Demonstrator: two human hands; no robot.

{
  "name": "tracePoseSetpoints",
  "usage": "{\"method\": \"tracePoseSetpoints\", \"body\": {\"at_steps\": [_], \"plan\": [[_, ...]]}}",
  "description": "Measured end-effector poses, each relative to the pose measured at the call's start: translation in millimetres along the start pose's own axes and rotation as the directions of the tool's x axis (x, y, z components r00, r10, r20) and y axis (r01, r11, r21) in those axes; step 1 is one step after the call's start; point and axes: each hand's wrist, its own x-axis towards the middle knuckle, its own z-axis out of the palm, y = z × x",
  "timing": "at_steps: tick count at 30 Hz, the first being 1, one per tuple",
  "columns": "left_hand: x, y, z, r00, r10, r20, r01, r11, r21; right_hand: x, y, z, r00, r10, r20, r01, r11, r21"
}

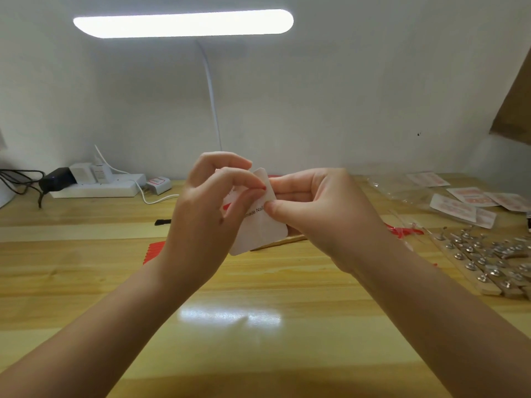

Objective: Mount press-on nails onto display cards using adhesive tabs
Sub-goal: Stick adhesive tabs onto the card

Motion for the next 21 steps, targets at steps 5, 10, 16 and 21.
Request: {"method": "tracePoseSetpoints", "body": {"at_steps": [5, 10, 16, 21], "plan": [[-0.7, -1.2, 0.0, 0.998, 0.066, -0.004, -0.065, 0.995, 0.074, -0.5, 0.4, 0.4, 1.0, -0.025, -0.002, 0.025, 0.998, -0.052], [-1.1, -6.3, 1.8, 0.997, 0.073, 0.021, -0.075, 0.99, 0.118, 0.8, 1.4, -0.2, 1.0, -0.003, 0.019, 0.003, 1.0, -0.005], [-3.9, -10.7, 2.5, 0.937, 0.342, 0.076, -0.351, 0.918, 0.186, 3.8, 4.9, -2.3, 0.995, 0.089, 0.04, -0.093, 0.989, 0.114], [-5.6, -17.4, 3.3, 0.927, 0.368, 0.067, -0.374, 0.91, 0.176, 3.5, 4.1, -1.8, 0.995, 0.103, -0.005, -0.102, 0.989, 0.105]]}}
